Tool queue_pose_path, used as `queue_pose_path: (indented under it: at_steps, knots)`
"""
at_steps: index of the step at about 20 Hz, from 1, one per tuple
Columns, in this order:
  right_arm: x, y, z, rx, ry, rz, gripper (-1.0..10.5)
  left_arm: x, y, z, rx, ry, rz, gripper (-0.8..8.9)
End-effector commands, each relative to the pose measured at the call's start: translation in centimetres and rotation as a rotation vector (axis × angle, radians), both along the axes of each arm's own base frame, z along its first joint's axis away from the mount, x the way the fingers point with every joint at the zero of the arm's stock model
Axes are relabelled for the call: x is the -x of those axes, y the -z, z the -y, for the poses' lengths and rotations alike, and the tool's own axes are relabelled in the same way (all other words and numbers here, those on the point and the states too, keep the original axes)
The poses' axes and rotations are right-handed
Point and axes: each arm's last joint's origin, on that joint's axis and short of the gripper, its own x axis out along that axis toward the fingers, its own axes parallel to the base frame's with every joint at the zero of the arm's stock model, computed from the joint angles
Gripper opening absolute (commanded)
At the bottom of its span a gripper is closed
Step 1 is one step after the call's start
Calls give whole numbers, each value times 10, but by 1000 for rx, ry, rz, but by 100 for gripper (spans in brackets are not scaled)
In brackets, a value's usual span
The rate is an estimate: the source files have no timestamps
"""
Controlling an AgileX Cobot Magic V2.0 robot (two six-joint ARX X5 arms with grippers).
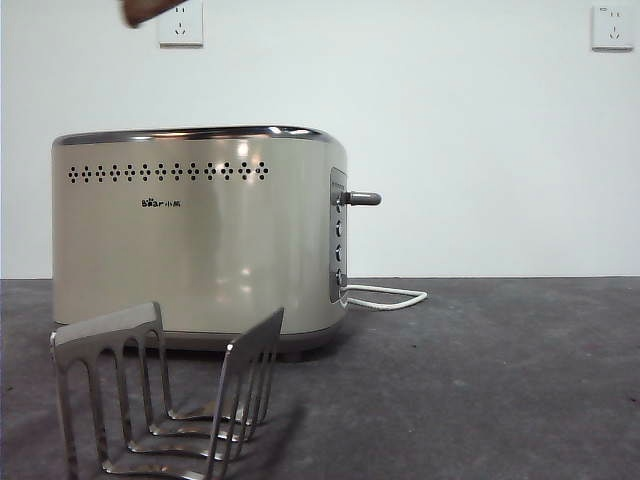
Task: Pick up a slice of bread from the rack,put the bread on the toaster,press the button
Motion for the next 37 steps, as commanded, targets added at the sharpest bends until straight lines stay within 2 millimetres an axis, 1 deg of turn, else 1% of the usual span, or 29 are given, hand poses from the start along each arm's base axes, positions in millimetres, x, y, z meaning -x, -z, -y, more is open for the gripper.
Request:
queue_pose_path:
  at_steps: [1, 6, 15, 21, 28, 33, 37]
  knots:
    - [-2, -1, 0, -22, 8, -1, 1, -8, 1, -3, -182, 125, 107, -5]
    - [-7, 1, 0, -23, 9, -18, 1, -23, 6, -4, -328, 209, 147, -5]
    - [-7, 1, 0, -29, 13, -29, 1, -48, 18, 2, -400, 196, 99, -4]
    - [-6, 3, 0, -29, 13, -43, 1, -59, 24, 8, -377, 218, 65, -4]
    - [-6, 3, 0, -29, 12, -51, 1, -72, 21, 17, -304, 210, 131, -3]
    - [-5, 4, 0, -28, 12, -65, 1, -79, 24, 14, -311, 187, 117, -2]
    - [-5, 4, 0, -28, 12, -65, 1, -89, 33, 14, -339, 176, 61, -1]
